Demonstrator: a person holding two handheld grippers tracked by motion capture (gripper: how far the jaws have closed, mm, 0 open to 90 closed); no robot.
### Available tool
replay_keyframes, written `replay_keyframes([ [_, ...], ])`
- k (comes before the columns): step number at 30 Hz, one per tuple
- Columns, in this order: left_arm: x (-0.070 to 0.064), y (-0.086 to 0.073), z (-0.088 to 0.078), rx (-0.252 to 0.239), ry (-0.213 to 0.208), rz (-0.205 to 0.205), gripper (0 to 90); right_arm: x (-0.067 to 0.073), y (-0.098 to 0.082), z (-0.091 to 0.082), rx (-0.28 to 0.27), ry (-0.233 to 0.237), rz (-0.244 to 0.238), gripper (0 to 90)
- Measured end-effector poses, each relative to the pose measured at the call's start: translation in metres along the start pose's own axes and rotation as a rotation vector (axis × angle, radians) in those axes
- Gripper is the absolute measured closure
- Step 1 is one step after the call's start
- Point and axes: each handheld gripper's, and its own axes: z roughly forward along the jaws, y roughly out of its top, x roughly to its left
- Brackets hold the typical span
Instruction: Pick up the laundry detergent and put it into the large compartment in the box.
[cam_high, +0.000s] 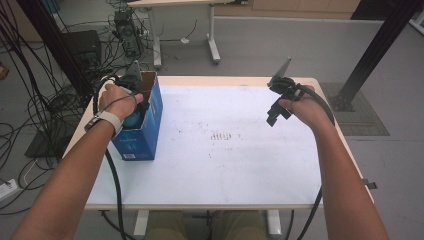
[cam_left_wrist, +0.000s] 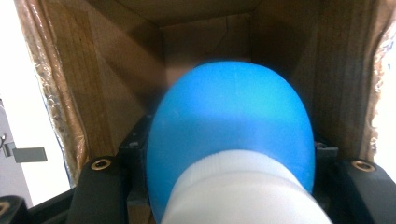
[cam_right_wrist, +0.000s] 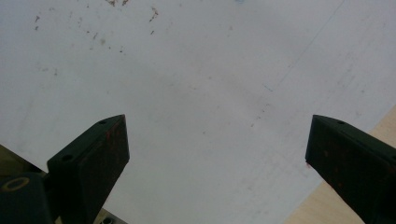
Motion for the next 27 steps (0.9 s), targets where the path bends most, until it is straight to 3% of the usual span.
replay_keyframes([
  [27, 0.0010, -0.0008, -0.0004, 0.002, -0.003, -0.001, 37.6, 0.0020, 0.0014, -0.0015, -0.004, 0.000, -0.006, 6.1],
])
